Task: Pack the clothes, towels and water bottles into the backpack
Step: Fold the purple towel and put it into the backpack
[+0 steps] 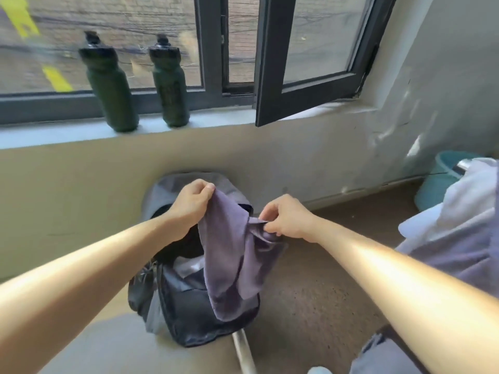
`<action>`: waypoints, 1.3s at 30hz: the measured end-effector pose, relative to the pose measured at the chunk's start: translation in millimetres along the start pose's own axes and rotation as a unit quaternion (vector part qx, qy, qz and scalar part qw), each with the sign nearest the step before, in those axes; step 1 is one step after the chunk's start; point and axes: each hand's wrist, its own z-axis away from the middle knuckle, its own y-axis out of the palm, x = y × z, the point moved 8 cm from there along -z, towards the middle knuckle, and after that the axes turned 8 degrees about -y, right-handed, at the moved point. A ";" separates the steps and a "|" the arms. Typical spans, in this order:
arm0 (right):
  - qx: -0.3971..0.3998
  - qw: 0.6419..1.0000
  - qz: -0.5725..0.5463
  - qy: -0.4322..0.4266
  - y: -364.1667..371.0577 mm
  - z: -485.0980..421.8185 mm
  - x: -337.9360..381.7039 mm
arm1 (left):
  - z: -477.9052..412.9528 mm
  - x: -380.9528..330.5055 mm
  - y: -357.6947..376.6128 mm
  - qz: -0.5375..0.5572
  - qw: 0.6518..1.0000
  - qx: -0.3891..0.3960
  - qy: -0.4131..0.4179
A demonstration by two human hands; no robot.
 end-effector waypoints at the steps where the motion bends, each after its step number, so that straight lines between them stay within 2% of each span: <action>1: 0.009 0.997 0.071 -0.001 0.2 -3.0 -1.2 | -2.0 4.7 -13.4 -0.005 0.999 -0.050 -0.003; 3: 0.015 0.991 0.130 0.006 -1.0 -8.3 -3.8 | -5.4 14.2 -40.1 0.026 0.991 -0.130 -0.022; 5: 0.018 0.987 0.157 0.018 -4.1 -13.7 -6.4 | -9.1 22.4 -62.6 0.075 0.982 -0.169 -0.041; 7: 0.059 0.977 0.201 0.036 0.1 -16.2 -11.9 | -12.2 29.3 -76.7 0.102 0.978 -0.175 -0.050; 9: 0.127 0.952 0.270 0.061 8.8 -12.8 -22.4 | -12.6 32.9 -83.7 0.119 0.978 -0.166 -0.047; 11: 0.186 0.934 0.293 0.083 17.9 -7.0 -32.1 | -10.9 31.1 -82.4 0.146 0.981 -0.123 -0.040; 13: 0.183 0.943 0.262 0.088 16.9 -5.9 -29.9 | -5.6 23.9 -72.4 0.155 0.986 -0.046 -0.033; 16: 0.086 0.979 0.185 0.011 4.0 -13.2 2.8 | 8.5 7.1 -56.3 0.132 0.990 0.050 -0.011; 19: 0.025 0.996 -0.001 -0.087 4.5 -7.5 47.9 | 27.6 -15.8 -39.9 0.094 0.986 0.138 0.026; 21: 0.038 0.987 -0.086 -0.128 9.4 1.4 73.2 | 42.3 -31.3 -28.6 0.069 0.976 0.201 0.048; 25: 0.103 0.970 -0.150 -0.161 22.6 9.9 93.7 | 62.3 -50.8 -14.1 0.026 0.955 0.282 0.085; 27: 0.106 0.970 -0.154 -0.157 26.0 9.0 88.1 | 62.7 -48.5 -11.6 -0.002 0.955 0.280 0.093; 31: 0.078 0.987 -0.075 -0.123 23.0 4.1 68.5 | 49.9 -24.2 -13.6 -0.075 0.969 0.224 0.076; 36: 0.001 0.994 0.014 -0.108 8.0 -6.9 50.2 | 39.2 -6.1 -24.0 -0.165 0.967 0.174 0.081; 39: -0.064 0.990 0.072 -0.103 -14.7 -15.0 48.4 | 27.8 5.6 -42.0 -0.174 0.973 0.131 0.075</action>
